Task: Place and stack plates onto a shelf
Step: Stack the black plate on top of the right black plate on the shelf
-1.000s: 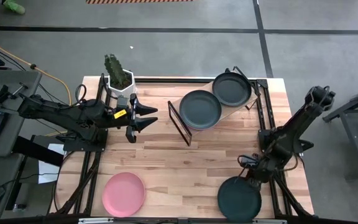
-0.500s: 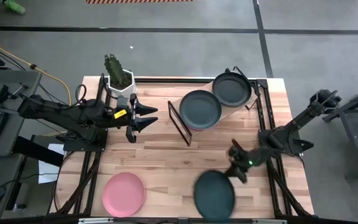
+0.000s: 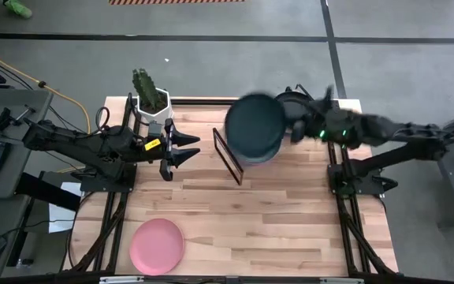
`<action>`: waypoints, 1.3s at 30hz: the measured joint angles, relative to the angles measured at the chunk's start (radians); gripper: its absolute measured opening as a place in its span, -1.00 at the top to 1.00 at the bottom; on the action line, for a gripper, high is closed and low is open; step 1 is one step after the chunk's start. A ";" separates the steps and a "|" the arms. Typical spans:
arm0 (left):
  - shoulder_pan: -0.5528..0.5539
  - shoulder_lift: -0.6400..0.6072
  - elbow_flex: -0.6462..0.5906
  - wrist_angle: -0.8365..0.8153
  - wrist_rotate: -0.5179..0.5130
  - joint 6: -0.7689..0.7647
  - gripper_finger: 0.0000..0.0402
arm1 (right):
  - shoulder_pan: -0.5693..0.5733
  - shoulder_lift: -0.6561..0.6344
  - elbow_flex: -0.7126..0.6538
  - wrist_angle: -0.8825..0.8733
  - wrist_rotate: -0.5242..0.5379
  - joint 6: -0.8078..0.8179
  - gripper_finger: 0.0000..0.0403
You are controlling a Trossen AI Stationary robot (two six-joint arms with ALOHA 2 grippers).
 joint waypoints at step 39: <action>0.000 0.000 0.000 0.001 0.001 -0.002 0.16 | -0.508 -0.265 -0.379 -0.337 -0.037 0.677 1.00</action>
